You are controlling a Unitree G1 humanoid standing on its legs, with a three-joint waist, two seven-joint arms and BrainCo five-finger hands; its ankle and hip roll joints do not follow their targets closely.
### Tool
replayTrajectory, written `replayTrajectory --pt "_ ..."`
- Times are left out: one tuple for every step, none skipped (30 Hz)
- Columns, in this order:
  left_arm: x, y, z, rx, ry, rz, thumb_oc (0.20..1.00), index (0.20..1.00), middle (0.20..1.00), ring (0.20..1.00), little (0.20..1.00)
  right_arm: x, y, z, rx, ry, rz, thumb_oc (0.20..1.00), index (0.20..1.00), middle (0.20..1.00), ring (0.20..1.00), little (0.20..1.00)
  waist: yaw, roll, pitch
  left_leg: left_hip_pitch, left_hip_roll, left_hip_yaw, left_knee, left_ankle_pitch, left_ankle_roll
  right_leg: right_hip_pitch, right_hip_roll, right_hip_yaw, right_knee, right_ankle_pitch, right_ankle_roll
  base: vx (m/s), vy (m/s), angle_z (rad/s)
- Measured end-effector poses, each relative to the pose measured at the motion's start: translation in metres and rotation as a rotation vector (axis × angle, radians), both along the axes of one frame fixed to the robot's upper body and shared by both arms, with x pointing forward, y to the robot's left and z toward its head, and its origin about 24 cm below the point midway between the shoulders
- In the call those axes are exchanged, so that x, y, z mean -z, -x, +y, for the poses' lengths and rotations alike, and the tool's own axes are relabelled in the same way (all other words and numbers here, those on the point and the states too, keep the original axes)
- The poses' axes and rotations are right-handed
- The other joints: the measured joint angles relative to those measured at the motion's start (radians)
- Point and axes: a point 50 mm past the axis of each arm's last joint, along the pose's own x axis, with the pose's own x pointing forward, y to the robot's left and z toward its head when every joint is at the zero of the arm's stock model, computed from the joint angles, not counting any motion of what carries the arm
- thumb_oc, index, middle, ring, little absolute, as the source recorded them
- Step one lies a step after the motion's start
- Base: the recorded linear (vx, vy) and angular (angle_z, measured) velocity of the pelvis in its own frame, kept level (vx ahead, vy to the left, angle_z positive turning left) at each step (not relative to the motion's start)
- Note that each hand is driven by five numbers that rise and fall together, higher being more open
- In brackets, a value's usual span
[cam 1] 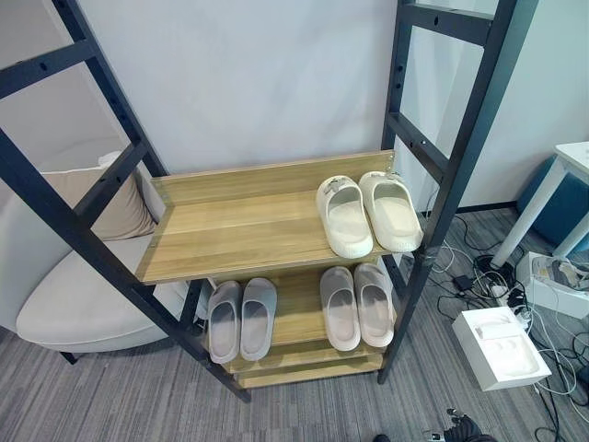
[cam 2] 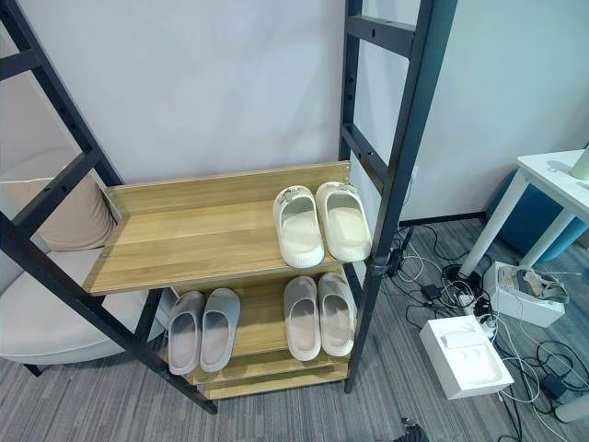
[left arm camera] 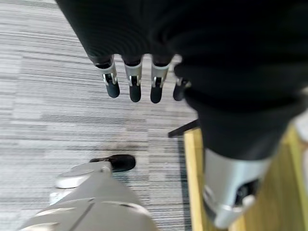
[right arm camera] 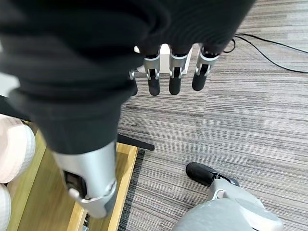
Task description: Arrange the slippers neatly on the shoe rack.
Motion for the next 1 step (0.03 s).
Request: replayTrajectory --pt "0.0 -0.0001 0.0 0.0 -0.001 0.001 1.0 1.0 1.0 1.0 1.0 0.0004 0.0014 -0.0006 0.002 0.002 0.007 1.0 1.0 1.0 1.0 1.0 0.0 -0.002 0.0 0.0 0.0 0.0 0.0 0.0 0.0 0.0 0.0 0.0 0.0 0.0 0.0 0.0 0.0 0.0"
